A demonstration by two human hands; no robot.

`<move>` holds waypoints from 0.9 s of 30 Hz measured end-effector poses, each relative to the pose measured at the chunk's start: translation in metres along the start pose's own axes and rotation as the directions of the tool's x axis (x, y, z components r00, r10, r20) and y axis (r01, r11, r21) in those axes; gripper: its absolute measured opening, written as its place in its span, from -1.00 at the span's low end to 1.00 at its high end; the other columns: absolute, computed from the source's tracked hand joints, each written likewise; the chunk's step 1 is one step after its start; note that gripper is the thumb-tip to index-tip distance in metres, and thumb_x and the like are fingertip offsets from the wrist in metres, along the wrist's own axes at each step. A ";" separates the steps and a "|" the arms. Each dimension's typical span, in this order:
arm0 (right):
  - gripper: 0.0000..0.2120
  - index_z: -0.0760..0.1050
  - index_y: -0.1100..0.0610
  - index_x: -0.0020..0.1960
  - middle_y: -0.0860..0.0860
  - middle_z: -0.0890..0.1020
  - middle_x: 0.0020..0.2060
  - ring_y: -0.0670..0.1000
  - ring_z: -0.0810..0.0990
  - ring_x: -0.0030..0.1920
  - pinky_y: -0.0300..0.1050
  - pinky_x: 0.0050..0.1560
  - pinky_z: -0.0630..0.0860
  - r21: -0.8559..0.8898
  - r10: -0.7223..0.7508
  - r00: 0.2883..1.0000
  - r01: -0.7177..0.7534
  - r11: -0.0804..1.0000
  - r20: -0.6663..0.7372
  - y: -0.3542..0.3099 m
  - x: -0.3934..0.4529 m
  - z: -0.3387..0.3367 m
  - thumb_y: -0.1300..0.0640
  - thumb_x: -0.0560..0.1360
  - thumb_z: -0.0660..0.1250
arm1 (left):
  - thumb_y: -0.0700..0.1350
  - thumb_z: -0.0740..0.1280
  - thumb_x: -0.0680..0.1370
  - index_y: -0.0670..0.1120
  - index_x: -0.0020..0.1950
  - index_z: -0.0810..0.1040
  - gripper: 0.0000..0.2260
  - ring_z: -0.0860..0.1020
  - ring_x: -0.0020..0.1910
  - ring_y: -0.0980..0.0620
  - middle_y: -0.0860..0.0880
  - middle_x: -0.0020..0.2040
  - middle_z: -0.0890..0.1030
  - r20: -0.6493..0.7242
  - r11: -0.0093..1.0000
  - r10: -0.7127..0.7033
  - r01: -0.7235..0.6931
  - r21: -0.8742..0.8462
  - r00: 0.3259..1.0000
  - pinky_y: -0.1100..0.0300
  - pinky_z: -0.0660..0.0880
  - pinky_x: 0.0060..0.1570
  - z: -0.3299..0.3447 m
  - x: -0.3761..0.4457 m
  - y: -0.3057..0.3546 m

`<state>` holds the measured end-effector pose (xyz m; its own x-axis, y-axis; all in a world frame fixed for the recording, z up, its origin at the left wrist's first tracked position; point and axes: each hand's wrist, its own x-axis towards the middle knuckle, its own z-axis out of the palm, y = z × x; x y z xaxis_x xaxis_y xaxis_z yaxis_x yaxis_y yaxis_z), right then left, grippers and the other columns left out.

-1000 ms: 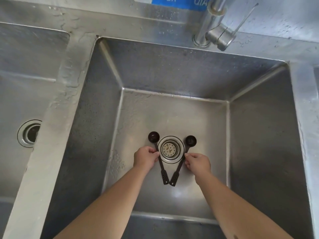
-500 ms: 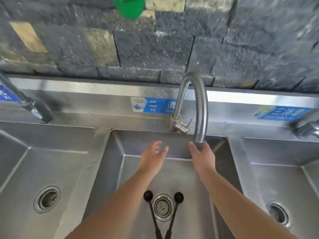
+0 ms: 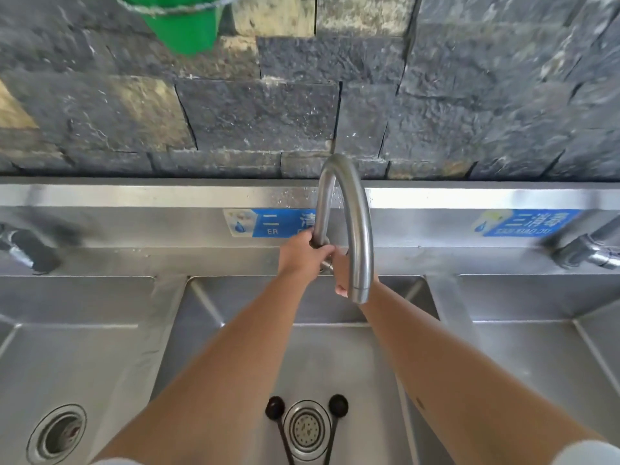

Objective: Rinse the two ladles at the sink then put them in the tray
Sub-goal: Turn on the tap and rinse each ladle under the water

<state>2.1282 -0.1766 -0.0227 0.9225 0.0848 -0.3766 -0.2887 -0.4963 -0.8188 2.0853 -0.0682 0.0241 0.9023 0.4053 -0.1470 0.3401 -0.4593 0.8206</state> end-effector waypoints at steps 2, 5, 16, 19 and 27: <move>-0.76 0.30 -0.09 -0.23 -0.08 0.43 -0.25 0.05 0.47 -0.08 -0.10 0.03 0.53 -0.045 -0.041 0.999 0.041 0.998 -0.016 0.003 0.007 0.005 -0.03 0.61 0.07 | -0.10 0.39 0.50 -0.04 0.10 0.60 -0.81 0.45 -0.30 0.15 0.18 -0.30 0.43 0.002 1.000 0.011 -0.011 -0.008 1.000 0.24 0.38 -0.16 0.000 0.002 -0.002; -0.66 0.12 -0.16 -0.31 -0.25 0.22 -0.31 -0.24 0.25 -0.34 -0.32 -0.36 0.29 -0.134 -0.074 0.993 0.062 0.989 -0.089 0.005 0.008 0.009 0.03 0.64 0.01 | -0.10 0.39 0.49 -0.03 0.13 0.61 -0.78 0.47 -0.28 0.11 0.19 -0.31 0.42 -0.017 1.000 0.015 -0.015 -0.025 1.000 0.26 0.38 -0.19 0.002 0.002 -0.004; -0.68 0.09 -0.18 -0.30 -0.26 0.21 -0.31 -0.31 0.16 -0.34 -0.36 -0.36 0.15 -0.213 -0.072 0.987 0.041 0.976 -0.142 0.018 0.020 0.023 -0.01 0.63 -0.03 | -0.04 0.43 0.47 0.01 0.02 0.62 -0.85 0.49 -0.29 0.18 0.15 -0.30 0.51 -0.010 0.998 0.024 -0.025 -0.056 1.000 0.24 0.41 -0.19 0.007 0.008 -0.011; -0.67 0.09 -0.16 -0.31 -0.26 0.20 -0.32 -0.31 0.13 -0.35 -0.37 -0.36 0.13 -0.178 -0.045 0.987 0.017 0.984 -0.156 0.017 0.020 0.022 0.00 0.63 -0.03 | -0.03 0.43 0.46 0.04 0.04 0.62 -0.83 0.49 -0.28 0.21 0.16 -0.29 0.52 0.002 0.998 0.021 -0.021 -0.063 1.000 0.26 0.42 -0.22 0.008 0.009 -0.013; -0.64 0.05 -0.14 -0.32 -0.22 0.19 -0.34 -0.29 0.14 -0.39 -0.39 -0.45 0.13 -0.247 -0.059 0.985 0.016 0.969 -0.165 0.019 0.021 0.022 0.04 0.64 -0.02 | 0.07 0.50 0.41 0.13 0.08 0.60 -0.73 0.53 -0.22 0.23 0.19 -0.24 0.55 0.013 0.994 0.004 -0.002 -0.110 1.000 0.33 0.46 -0.26 0.009 0.011 -0.016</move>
<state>2.1361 -0.1648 -0.0555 0.9674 -0.0298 -0.2514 -0.2013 -0.6931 -0.6922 2.0922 -0.0635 0.0045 0.9070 0.3930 -0.1515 0.3068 -0.3701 0.8769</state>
